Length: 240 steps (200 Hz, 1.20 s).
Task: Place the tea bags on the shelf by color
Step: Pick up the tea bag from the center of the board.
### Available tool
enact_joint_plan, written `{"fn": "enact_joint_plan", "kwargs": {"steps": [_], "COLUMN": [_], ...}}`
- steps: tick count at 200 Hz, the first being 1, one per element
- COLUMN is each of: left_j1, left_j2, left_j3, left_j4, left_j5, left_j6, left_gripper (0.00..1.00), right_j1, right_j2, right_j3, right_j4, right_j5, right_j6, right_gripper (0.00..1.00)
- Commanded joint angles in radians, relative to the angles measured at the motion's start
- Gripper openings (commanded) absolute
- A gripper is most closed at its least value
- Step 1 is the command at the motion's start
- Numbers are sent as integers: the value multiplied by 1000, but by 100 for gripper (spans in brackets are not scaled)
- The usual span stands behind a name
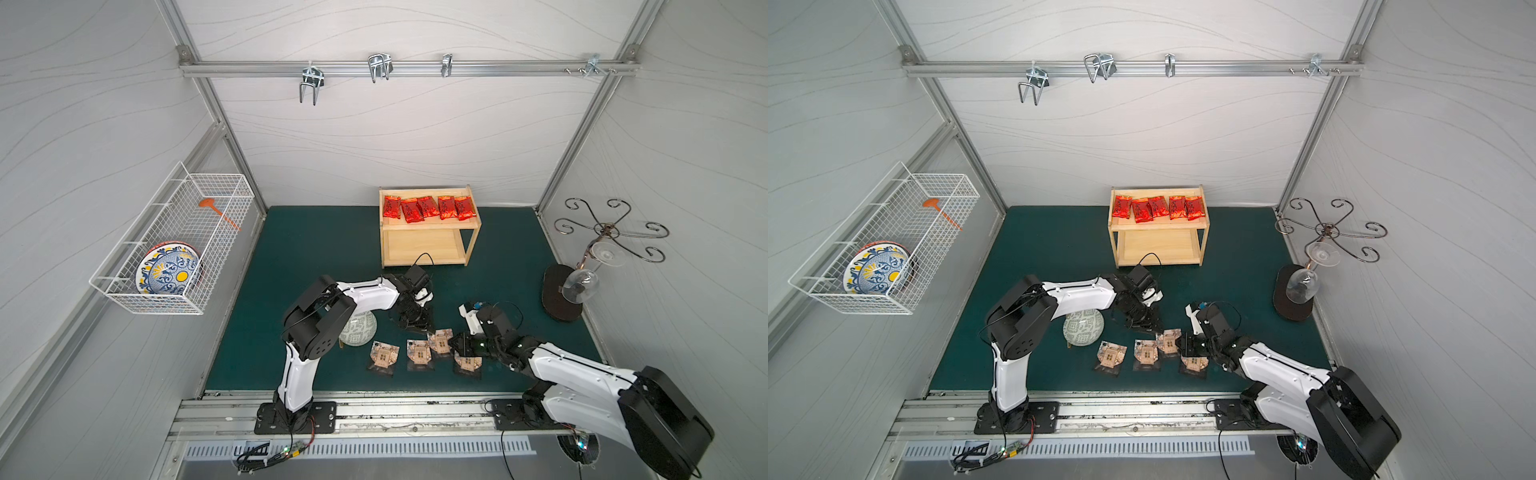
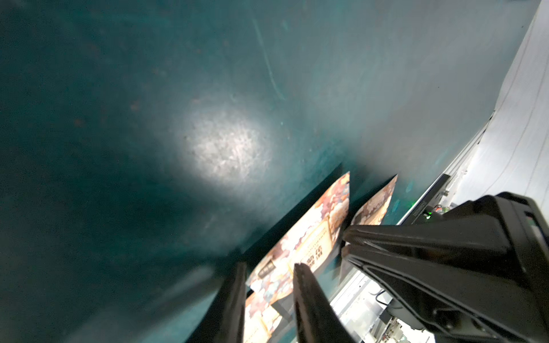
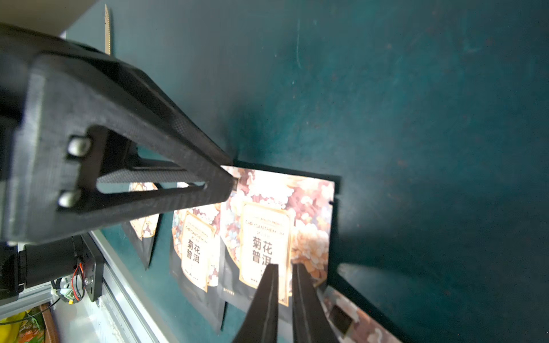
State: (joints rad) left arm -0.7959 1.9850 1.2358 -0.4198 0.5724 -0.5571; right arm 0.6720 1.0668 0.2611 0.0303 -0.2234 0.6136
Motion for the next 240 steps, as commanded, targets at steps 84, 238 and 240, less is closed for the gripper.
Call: {"fn": "enact_joint_plan", "kwargs": {"steps": [84, 238, 240], "left_j1": [-4, 185, 187], "left_j2": [3, -307, -310], "left_j3": [-22, -132, -133], "left_j4": [68, 286, 291], "left_j5": [47, 199, 204], "left_j6": [2, -144, -148], "left_gripper": [8, 0, 0], "right_j1": [-23, -242, -245], "right_j2": [82, -131, -129], "right_j3": [0, 189, 189], "right_j4": [39, -47, -39], "right_j5": [-10, -333, -341], "right_j6": [25, 142, 148], "right_gripper": [14, 34, 34]}}
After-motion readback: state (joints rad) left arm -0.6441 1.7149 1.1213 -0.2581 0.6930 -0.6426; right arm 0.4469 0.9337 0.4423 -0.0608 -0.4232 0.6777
